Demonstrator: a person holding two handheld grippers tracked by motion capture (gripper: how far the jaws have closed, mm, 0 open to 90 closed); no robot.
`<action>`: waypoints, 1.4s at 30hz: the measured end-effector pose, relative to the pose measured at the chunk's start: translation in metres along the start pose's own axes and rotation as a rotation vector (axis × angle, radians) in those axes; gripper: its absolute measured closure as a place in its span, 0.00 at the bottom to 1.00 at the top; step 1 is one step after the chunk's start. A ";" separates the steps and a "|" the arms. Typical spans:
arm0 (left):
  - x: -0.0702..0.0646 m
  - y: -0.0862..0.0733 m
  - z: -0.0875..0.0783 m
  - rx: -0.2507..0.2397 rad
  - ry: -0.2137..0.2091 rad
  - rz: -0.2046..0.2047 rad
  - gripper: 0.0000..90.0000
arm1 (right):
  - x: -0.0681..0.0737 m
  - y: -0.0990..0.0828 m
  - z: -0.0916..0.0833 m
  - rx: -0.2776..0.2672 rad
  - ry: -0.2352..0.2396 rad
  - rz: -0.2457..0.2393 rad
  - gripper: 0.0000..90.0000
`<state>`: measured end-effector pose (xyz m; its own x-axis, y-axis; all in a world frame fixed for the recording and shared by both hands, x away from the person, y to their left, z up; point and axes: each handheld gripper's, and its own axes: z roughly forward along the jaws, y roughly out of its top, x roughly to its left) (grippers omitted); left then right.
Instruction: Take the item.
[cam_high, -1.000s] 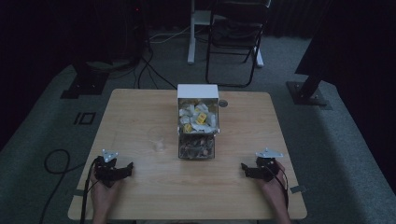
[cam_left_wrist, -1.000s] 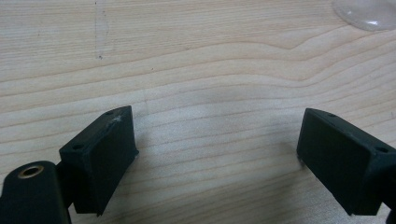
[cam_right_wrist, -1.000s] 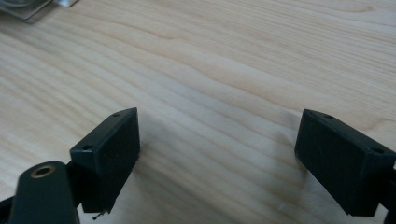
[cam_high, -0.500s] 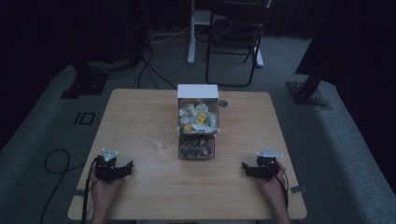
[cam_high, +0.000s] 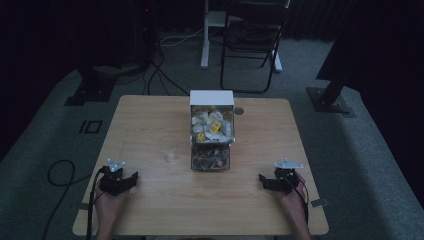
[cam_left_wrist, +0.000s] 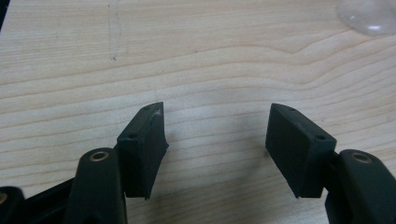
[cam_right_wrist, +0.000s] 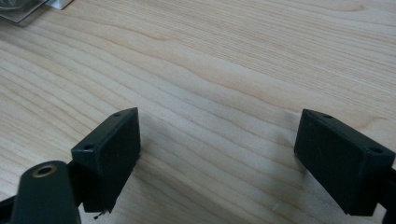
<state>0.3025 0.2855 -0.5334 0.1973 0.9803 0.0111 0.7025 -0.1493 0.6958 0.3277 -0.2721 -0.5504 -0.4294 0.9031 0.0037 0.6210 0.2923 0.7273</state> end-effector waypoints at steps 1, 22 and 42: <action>-0.002 0.001 -0.003 -0.007 -0.011 0.002 0.45 | 0.000 0.000 0.000 0.000 0.000 0.000 0.16; -0.023 0.011 -0.030 -0.066 -0.064 0.040 0.44 | 0.000 0.000 0.000 -0.002 0.006 -0.005 0.16; -0.049 0.025 -0.040 -0.109 -0.135 0.090 0.44 | 0.000 0.000 0.000 -0.001 0.006 -0.005 0.16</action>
<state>0.2835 0.2390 -0.4881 0.3511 0.9362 -0.0142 0.6009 -0.2137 0.7702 0.3277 -0.2718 -0.5504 -0.4365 0.8997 0.0046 0.6180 0.2961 0.7283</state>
